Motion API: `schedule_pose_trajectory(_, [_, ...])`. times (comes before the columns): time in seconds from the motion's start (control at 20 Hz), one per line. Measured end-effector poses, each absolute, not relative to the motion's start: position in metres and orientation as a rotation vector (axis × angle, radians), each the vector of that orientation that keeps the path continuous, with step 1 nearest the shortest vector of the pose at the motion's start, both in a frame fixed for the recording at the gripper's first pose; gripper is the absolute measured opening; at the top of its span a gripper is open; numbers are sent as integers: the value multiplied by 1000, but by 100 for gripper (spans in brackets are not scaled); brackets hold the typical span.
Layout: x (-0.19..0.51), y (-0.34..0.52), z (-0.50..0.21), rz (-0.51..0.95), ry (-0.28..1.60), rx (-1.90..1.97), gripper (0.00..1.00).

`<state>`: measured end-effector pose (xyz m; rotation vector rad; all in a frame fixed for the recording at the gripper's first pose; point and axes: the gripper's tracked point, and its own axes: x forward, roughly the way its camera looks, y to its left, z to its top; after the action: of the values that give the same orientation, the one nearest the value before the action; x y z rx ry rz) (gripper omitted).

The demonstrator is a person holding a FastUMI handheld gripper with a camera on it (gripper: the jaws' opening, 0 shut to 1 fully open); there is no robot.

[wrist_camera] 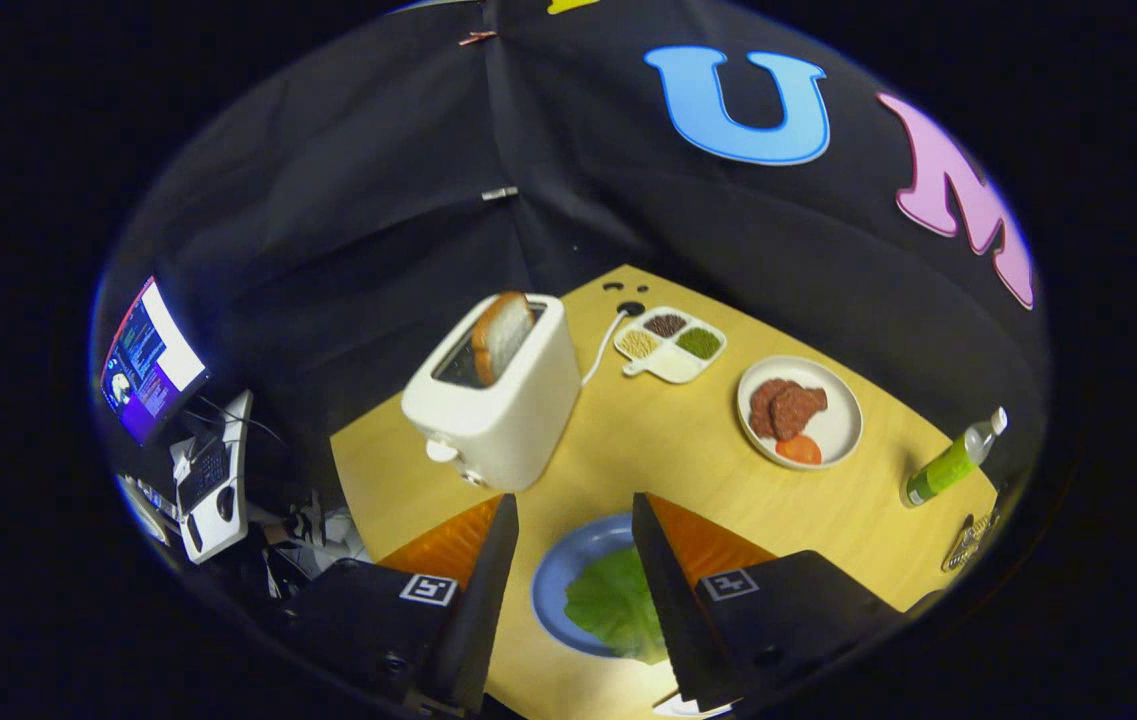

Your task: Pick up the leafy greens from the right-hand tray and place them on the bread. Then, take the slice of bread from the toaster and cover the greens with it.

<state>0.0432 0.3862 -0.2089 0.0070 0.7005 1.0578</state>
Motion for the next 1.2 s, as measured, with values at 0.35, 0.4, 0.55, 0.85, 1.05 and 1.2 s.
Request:
schedule_pose_trajectory(0.35, [63, 480, -176, 1068, 621, -27, 73])
schedule_pose_trajectory(0.4, [66, 493, -177, 1062, 625, -28, 73])
schedule_pose_trajectory(0.55, [70, 526, -184, 1061, 638, -44, 73])
schedule_pose_trajectory(0.85, [83, 567, -214, 1029, 695, -92, 69])
schedule_pose_trajectory(1.05, [92, 586, -230, 1002, 734, -108, 69])
schedule_pose_trajectory(1.2, [99, 592, -238, 959, 755, -133, 69])
